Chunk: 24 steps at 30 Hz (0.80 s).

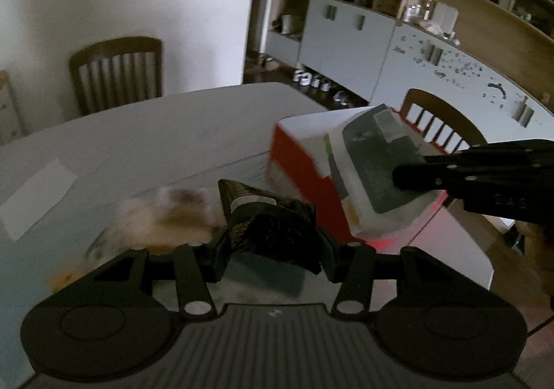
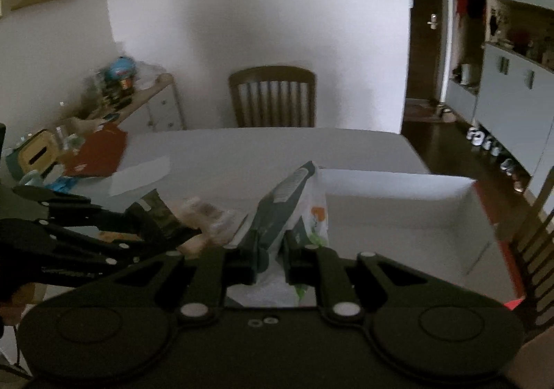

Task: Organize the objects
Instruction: 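Carry the black pouch and white-green bag with both tools over the red box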

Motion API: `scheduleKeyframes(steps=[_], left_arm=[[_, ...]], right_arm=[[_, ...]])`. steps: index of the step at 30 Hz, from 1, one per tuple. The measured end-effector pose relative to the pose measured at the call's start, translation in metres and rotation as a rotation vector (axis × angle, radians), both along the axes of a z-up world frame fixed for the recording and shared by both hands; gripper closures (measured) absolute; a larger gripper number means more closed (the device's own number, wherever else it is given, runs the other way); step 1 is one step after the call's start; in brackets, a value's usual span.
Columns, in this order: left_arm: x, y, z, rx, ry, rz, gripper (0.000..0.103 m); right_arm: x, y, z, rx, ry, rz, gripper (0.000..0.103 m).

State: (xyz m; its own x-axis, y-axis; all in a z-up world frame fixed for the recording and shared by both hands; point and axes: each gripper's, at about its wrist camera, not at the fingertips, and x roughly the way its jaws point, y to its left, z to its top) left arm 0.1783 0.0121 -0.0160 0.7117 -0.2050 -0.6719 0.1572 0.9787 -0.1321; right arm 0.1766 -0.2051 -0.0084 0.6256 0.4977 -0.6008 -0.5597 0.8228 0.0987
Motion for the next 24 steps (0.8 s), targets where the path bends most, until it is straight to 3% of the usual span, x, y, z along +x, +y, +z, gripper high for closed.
scheduleKeyframes(steps=[14,24], left_arm=[[0.072,-0.091,-0.004,0.025,0.025,-0.099,0.052],[0.123,-0.128,-0.04,0.059,0.103,-0.153,0.052]], right_arm=[[0.048,-0.067,-0.021,-0.045,0.0,-0.096,0.09],[0.071,-0.093,-0.051,-0.098,0.043,-0.115,0.09]])
